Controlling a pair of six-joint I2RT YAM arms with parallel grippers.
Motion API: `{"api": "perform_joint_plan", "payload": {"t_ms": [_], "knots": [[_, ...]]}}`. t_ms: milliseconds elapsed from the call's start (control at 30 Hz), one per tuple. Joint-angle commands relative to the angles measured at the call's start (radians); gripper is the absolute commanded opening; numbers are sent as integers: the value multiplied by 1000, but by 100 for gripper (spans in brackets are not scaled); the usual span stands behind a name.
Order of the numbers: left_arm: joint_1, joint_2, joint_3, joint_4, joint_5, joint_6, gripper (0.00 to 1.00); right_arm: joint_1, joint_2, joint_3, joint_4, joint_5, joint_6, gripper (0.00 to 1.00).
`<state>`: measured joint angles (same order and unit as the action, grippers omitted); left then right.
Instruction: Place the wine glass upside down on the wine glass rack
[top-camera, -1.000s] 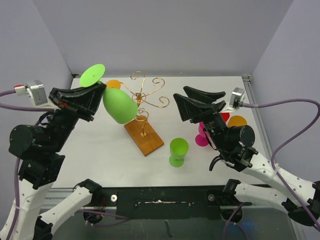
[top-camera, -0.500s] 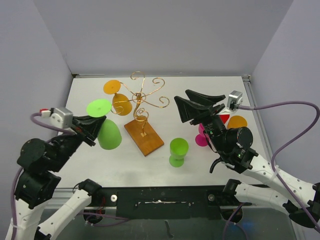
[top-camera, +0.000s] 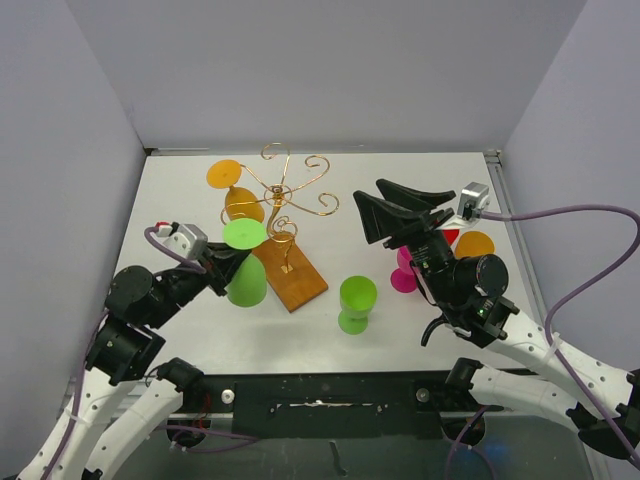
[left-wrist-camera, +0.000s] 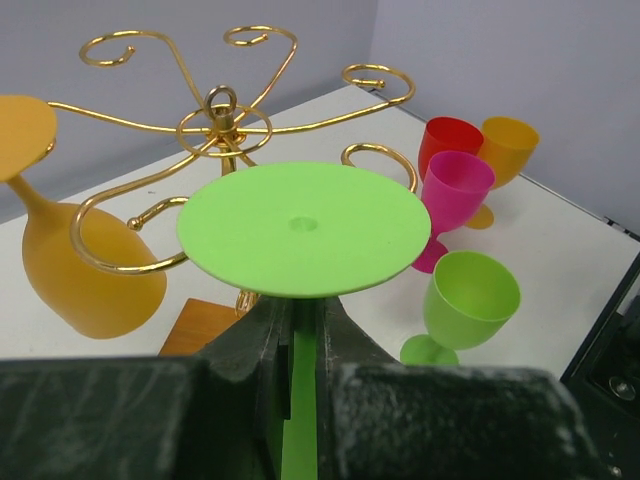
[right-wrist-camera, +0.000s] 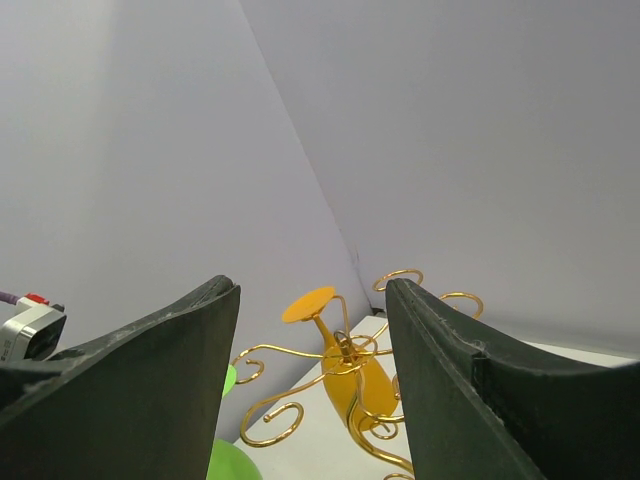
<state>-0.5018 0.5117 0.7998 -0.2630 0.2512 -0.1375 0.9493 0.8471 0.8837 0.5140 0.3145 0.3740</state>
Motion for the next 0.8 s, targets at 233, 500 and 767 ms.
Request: {"api": "perform_joint_plan", "payload": {"t_ms": [233,500,767], "knots": [[3,20,-85,260,-60,-16,0,-6,-13,0,37,6,-5,61],[3,10,-139,323,-102,-50,0,-7,-10,-6,43,-1,-3,61],[4,51,-164,389,-100,-63,0,-9,-13,-11,56,-30,-10,59]]}}
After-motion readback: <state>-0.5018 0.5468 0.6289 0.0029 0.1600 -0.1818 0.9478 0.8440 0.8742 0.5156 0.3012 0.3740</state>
